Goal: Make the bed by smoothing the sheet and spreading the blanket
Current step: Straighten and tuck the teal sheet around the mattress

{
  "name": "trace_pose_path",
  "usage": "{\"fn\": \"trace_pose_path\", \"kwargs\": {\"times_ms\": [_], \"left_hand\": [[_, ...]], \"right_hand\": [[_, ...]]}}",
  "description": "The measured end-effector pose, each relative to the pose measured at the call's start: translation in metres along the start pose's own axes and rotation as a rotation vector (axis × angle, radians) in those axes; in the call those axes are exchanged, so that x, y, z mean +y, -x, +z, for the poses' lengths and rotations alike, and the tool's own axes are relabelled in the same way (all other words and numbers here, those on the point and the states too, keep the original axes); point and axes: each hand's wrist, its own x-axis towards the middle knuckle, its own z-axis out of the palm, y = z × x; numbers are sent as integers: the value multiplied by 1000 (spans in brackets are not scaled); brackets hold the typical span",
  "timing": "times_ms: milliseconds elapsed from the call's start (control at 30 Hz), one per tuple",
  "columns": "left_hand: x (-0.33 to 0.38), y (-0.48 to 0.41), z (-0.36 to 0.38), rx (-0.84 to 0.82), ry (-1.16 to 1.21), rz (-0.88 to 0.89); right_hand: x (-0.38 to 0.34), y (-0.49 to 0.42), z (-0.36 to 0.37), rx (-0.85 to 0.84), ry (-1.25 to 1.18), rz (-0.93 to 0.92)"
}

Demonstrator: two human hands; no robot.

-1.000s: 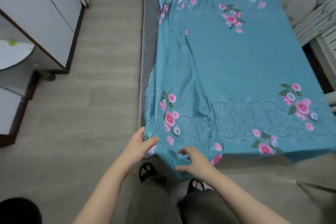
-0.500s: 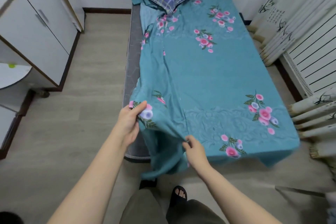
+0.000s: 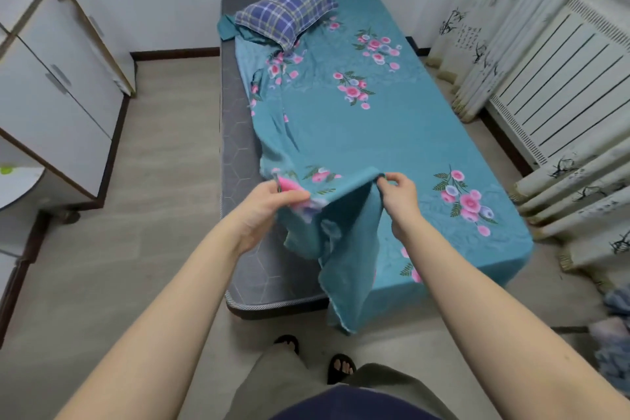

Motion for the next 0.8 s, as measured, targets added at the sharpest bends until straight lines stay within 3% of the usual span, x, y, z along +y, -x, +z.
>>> {"fn": "trace_pose_path", "kwargs": {"times_ms": [167,267,367,433,533,633,800], "left_hand": [[22,-26,16,170,-7,183],[23,-36,36,160,64,220],[21,-41,52,165,177,156],[21,-43,58,172,217,119],[26,-44,56,192,275,133],[24,-48,43,209,508,174],[-9,-47,39,61,674,-15]], "right_hand": [[27,25,-9,126,380,-110],[50,66,0,-207,372,-190],[61,94,14,-597,578,-157],[55,102,22,-659,387,-87],[38,103,28,-534,-15,8],[29,93,22,-417,-178,37],[23,79,22,-528,-281,73]]}}
